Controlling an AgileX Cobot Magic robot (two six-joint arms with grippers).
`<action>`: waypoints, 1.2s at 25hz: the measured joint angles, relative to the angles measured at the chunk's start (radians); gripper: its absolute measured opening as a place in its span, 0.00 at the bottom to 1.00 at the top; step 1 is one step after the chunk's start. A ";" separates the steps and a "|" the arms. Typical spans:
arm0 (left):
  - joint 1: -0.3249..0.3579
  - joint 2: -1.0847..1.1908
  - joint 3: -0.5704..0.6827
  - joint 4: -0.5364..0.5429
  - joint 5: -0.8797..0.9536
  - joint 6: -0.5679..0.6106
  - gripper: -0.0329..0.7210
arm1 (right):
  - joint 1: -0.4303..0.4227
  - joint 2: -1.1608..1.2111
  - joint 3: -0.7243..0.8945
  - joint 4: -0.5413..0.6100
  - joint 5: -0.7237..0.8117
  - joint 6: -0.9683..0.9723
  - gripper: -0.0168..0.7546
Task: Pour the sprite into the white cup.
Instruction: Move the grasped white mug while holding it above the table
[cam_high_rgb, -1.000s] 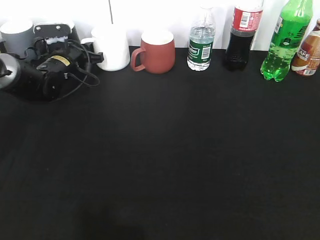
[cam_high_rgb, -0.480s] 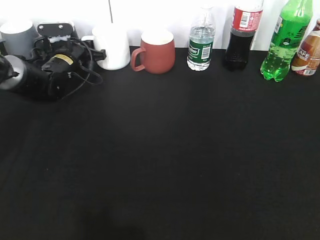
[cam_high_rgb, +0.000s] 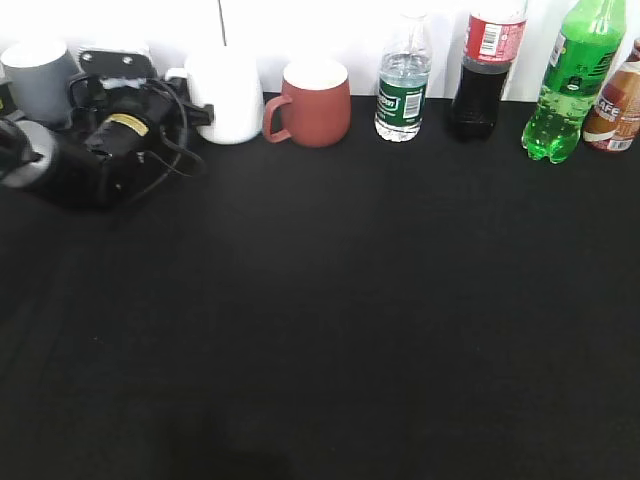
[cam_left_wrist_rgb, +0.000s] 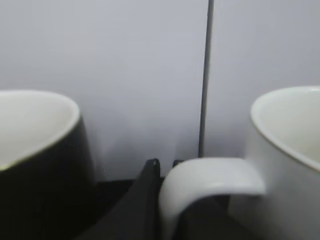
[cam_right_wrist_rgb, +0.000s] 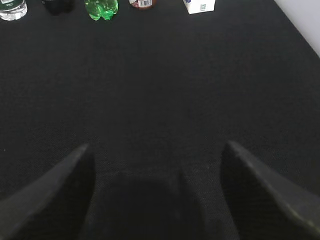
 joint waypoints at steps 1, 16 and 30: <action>0.000 -0.032 0.031 -0.005 -0.005 0.002 0.10 | 0.000 0.000 0.000 0.000 0.000 0.000 0.78; 0.000 -0.852 0.857 0.061 -0.062 -0.007 0.10 | 0.000 0.007 0.000 0.065 -0.001 0.000 0.78; 0.000 -0.879 0.868 0.137 -0.019 -0.025 0.10 | 0.000 1.033 0.108 0.074 -1.548 -0.070 0.78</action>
